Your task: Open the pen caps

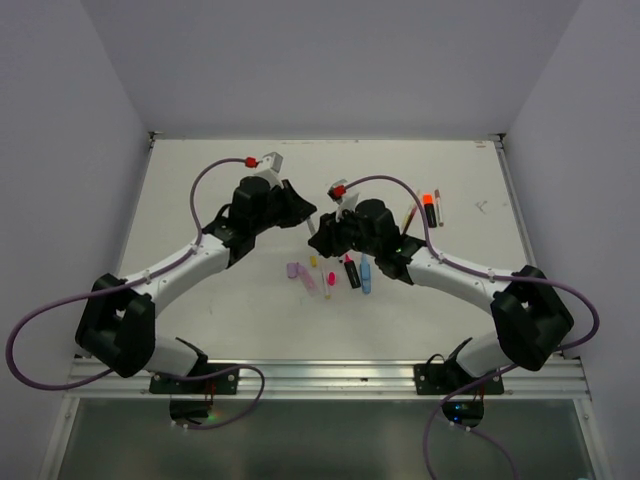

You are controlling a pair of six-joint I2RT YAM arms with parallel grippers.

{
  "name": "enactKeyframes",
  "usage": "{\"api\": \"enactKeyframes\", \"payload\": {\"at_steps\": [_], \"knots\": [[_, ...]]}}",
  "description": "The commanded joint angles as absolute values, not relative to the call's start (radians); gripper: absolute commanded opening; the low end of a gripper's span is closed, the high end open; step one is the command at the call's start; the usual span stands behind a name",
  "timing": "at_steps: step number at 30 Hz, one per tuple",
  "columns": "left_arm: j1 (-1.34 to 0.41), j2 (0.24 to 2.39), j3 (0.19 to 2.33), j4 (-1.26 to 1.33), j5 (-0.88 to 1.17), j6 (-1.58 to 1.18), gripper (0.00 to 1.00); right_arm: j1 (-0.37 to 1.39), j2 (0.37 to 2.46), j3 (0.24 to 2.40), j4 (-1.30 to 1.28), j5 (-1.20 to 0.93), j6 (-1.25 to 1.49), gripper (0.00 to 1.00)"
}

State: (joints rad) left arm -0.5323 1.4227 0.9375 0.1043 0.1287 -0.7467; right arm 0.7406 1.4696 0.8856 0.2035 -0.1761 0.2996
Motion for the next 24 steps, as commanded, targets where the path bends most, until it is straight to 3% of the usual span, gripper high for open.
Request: {"api": "enactKeyframes", "payload": {"at_steps": [1, 3, 8, 11, 12, 16, 24], "knots": [[-0.532, 1.361, 0.927, 0.167, 0.143, -0.733, 0.0, 0.746, 1.459, 0.891, 0.291, -0.198, 0.316, 0.44], [-0.532, 1.353, 0.914, 0.173, 0.152, -0.732, 0.0, 0.746, 1.463, 0.897, 0.301, -0.198, 0.321, 0.49], [-0.534, 1.325, 0.891, 0.19, 0.158, -0.729, 0.0, 0.746, 1.489, 0.929, 0.301, -0.201, 0.318, 0.47], [-0.534, 1.322, 0.873, 0.227, 0.17, -0.73, 0.0, 0.746, 1.505, 0.94, 0.307, -0.225, 0.325, 0.35], [-0.534, 1.322, 0.865, 0.254, 0.175, -0.73, 0.0, 0.746, 1.505, 0.94, 0.31, -0.233, 0.325, 0.23], [-0.532, 1.312, 0.836, 0.336, 0.184, -0.735, 0.0, 0.746, 1.494, 0.916, 0.311, -0.258, 0.322, 0.0], [-0.515, 1.241, 0.813, 0.475, -0.026, -0.765, 0.0, 0.746, 1.45, 0.795, 0.276, -0.261, 0.279, 0.0]]}}
